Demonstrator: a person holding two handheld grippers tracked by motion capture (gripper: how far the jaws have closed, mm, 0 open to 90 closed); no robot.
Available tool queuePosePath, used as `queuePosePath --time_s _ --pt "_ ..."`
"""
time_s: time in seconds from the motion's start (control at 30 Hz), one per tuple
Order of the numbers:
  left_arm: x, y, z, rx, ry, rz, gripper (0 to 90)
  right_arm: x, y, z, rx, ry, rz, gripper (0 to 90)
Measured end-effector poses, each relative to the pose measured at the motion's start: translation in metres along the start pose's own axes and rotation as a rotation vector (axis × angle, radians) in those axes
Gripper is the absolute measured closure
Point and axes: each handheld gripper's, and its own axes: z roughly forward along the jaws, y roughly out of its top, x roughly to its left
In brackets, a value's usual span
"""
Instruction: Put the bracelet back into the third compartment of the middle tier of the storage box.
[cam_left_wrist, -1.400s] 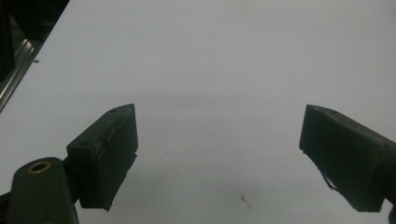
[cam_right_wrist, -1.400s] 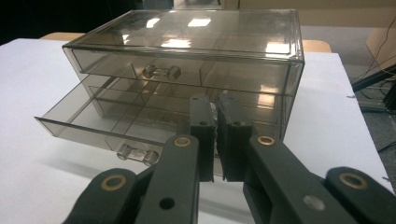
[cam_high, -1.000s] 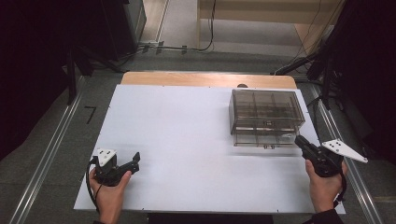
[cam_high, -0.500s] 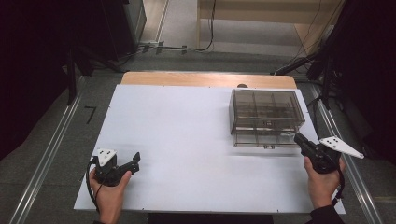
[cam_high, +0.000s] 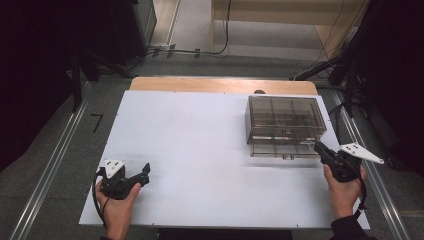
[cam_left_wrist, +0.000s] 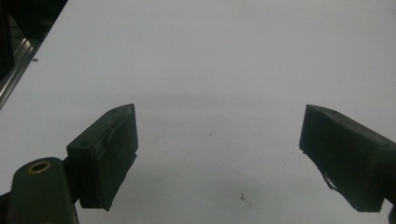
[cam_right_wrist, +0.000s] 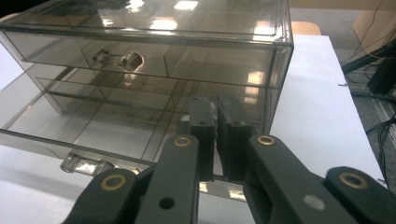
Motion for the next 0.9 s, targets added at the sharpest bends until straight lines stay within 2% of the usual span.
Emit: queuePosePath --time_s 0.6,0.77,0.9 --pt "0.0001 -0.0002 0.0003 0.001 -0.001 -0.001 12.0 -0.0034 -0.0020 0.0086 0.052 -0.035 0.004 82.7" --pt "0.0003 -0.0002 0.0002 0.002 -0.001 -0.001 12.0 -0.0041 -0.0025 0.0105 0.059 -0.044 0.007 78.2" --pt "0.0001 -0.0002 0.0003 0.003 0.000 -0.002 12.0 -0.0035 -0.0012 0.0067 0.021 -0.050 0.005 71.8"
